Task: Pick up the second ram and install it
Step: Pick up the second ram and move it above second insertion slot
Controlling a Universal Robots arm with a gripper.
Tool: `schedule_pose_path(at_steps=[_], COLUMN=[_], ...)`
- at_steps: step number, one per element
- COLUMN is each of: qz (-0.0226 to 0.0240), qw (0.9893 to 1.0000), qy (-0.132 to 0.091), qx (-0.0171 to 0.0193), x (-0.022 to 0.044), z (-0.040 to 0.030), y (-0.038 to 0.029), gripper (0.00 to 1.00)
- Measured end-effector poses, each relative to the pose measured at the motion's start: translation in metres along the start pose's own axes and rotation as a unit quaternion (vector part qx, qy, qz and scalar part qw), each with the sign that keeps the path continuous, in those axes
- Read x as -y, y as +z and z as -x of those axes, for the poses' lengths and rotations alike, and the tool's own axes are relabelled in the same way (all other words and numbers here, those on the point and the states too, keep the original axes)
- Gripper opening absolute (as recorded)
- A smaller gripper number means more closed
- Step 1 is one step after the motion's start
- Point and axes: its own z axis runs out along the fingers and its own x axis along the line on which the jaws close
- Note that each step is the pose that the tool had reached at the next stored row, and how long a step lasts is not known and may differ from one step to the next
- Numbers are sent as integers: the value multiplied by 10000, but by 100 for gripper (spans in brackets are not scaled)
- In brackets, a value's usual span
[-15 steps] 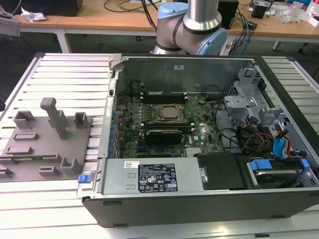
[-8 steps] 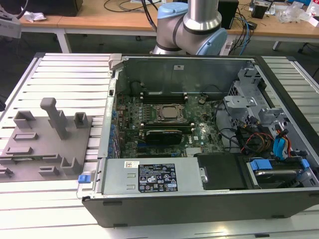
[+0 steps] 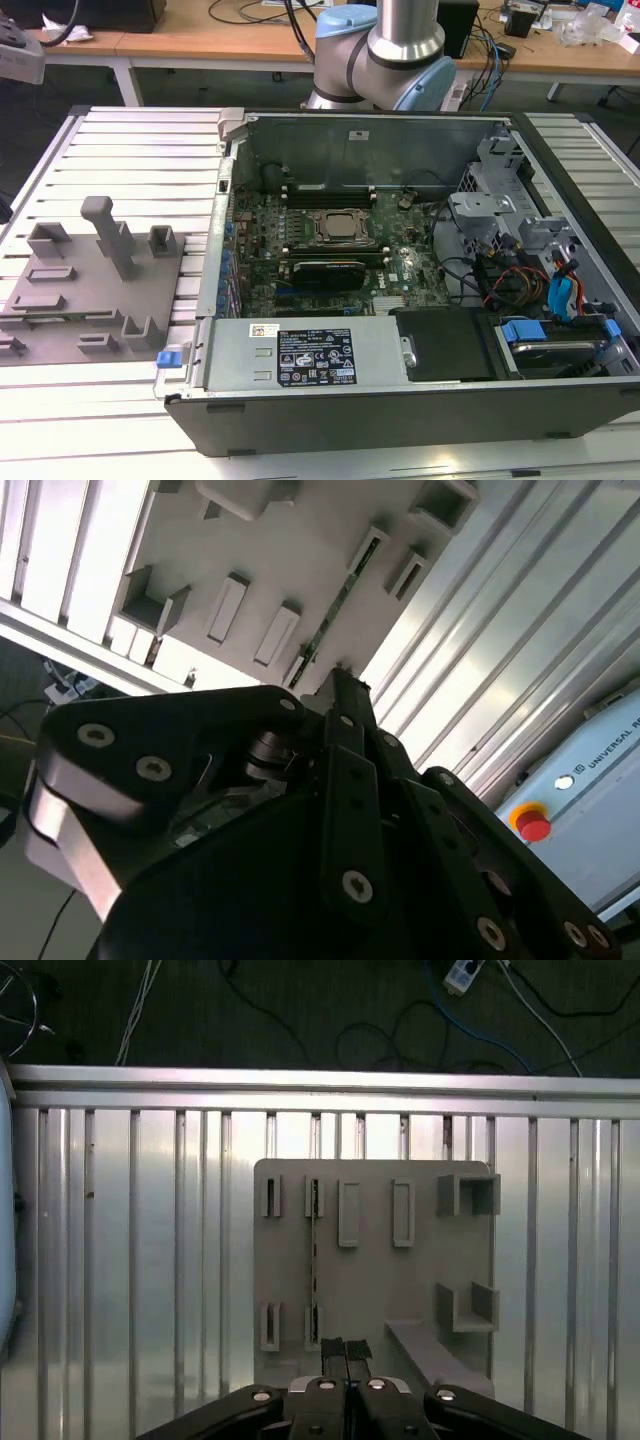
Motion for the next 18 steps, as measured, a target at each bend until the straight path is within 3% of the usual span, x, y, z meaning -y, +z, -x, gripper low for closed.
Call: schedule_pose_path(at_steps=[4,8,12,18], qz=[-1,-1,-1,-1], qw=[10000,10000,10000,10000], qy=[41,43,44,44], qx=[1,1,1,0], x=[0,0,-1,1], z=[0,0,0,-3], y=[0,0,10,119], gripper=[11,30,30,30])
